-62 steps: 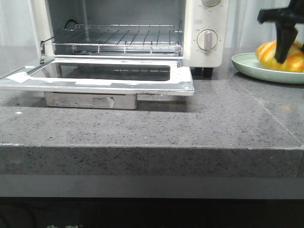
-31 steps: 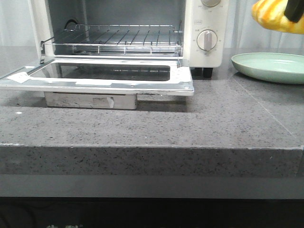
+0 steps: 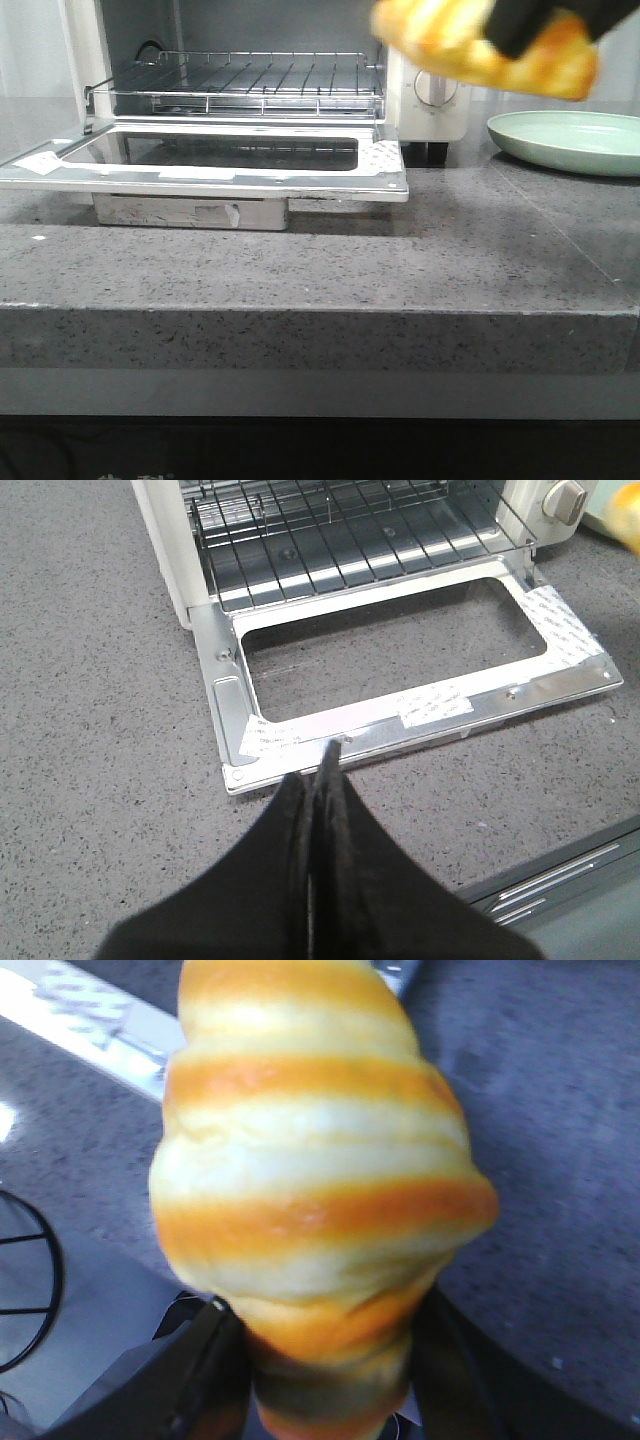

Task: Put bread in oven
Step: 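Lift the croissant with the right gripper and carry it into the oven, then lower the croissant onto the wire rack and open the right gripper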

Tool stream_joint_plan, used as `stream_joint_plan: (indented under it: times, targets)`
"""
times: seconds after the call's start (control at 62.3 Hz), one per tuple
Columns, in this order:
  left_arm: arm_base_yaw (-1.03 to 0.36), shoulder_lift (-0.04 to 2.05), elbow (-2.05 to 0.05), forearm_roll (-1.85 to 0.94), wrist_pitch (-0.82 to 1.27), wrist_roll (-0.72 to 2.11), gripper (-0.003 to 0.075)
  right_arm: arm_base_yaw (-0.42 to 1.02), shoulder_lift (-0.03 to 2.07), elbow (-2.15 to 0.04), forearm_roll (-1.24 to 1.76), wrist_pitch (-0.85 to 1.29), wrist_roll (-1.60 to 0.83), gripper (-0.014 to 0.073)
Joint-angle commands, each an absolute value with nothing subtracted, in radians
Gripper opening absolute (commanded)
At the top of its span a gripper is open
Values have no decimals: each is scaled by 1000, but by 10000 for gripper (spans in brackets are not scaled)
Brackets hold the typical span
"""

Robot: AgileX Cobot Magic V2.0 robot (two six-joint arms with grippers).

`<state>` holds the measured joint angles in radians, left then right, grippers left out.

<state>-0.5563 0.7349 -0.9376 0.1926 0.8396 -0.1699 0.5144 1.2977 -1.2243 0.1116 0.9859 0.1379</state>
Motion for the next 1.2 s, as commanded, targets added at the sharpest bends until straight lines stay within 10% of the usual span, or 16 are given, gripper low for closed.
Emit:
stream_joint_plan:
  times: [0.0,0.77,1.188]
  targets:
    - [-557,730,-963,202,769,-179,-18,596,1326,-1301,122,910,152,59]
    - [-557,732,-963,202,769,-179,-18,757,2004,-2214,-505,1162,414,59]
    - [-557,732,-963,202,767,-179,-18,756,2116,-2286,-663,1096,414,59]
